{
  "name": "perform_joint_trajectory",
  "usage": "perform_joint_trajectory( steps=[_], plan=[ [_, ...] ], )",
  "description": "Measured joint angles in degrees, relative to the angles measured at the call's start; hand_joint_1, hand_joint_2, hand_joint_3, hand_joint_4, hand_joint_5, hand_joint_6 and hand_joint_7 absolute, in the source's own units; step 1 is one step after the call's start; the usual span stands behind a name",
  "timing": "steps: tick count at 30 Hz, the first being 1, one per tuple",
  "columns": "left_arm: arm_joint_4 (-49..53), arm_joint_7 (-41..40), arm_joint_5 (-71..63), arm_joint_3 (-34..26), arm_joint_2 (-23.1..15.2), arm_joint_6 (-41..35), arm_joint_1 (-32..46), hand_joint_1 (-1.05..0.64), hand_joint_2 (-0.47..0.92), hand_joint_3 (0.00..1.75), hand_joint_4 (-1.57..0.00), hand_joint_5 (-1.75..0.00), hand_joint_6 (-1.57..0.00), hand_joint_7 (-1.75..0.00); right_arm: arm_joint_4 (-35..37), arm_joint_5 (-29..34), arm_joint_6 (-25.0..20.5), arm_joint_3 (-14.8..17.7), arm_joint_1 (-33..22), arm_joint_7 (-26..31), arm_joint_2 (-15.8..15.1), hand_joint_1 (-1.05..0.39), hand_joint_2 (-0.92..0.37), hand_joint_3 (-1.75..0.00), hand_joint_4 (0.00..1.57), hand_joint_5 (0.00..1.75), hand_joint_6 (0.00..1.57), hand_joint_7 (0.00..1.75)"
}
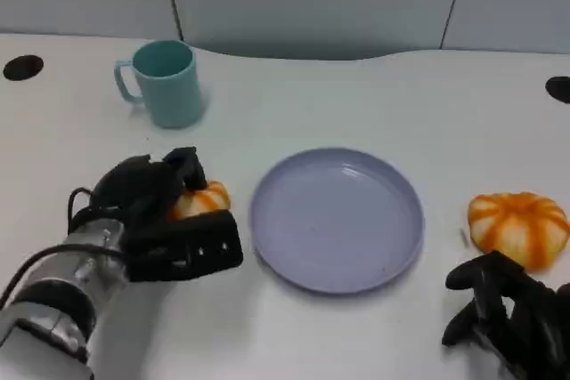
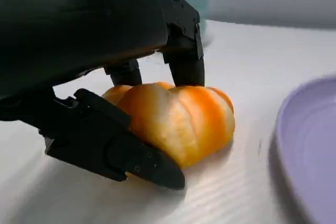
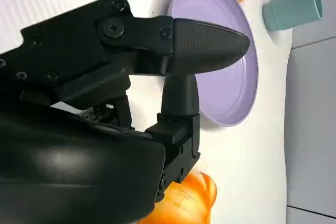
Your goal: Grasp the bread from the table and place it into the plate.
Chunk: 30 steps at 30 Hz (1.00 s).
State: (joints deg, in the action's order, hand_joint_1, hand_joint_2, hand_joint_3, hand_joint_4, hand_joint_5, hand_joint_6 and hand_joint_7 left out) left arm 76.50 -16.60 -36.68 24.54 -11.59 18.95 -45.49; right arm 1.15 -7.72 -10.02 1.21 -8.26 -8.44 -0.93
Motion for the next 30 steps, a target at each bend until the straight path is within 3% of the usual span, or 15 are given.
perform_joint_trajectory(
  steps=[9,14,20,25,30],
  plan=[
    [-2.57,10.38,15.12,-12.58,-0.14,6.26,0.03,-0.15,0.88,0.08,-0.74,-1.75,-0.55,-1.75,0.31,0.09,0.49,-0.02,0.04,-0.20,-0.02,-0.30,-0.92,-0.61,0.55,1.75,0.35,1.67],
    [-6.15,16.99,20.79,-16.38,0.16,9.51,-1.20,-0.12,0.88,0.06,-0.76,-1.75,-0.58,-1.75,0.97,0.11,0.78,-0.03,0.51,-0.72,-0.15,-0.31,-0.92,-0.61,0.55,1.75,0.36,1.68],
    [-8.70,16.76,15.81,-11.40,2.34,12.58,-4.20,-0.09,0.87,0.05,-0.82,-1.75,-0.60,-1.75,2.03,0.37,1.24,-0.03,1.42,-0.48,-0.16,-0.31,-0.92,-0.59,0.57,1.75,0.37,1.67],
    [-8.81,15.71,9.31,-4.72,8.39,13.71,-8.47,-0.10,0.85,0.04,-0.88,-1.75,-0.63,-1.75,2.19,0.33,1.13,-0.13,1.85,-0.11,0.67,-0.31,-0.92,-0.59,0.56,1.75,0.36,1.67],
    [-7.23,15.52,6.53,-1.09,11.64,13.83,-10.60,-0.12,0.86,0.05,-0.92,-1.75,-0.67,-1.75,2.11,0.64,1.13,-0.59,1.84,0.46,0.95,-0.31,-0.92,-0.60,0.55,1.75,0.36,1.66]
  ],
)
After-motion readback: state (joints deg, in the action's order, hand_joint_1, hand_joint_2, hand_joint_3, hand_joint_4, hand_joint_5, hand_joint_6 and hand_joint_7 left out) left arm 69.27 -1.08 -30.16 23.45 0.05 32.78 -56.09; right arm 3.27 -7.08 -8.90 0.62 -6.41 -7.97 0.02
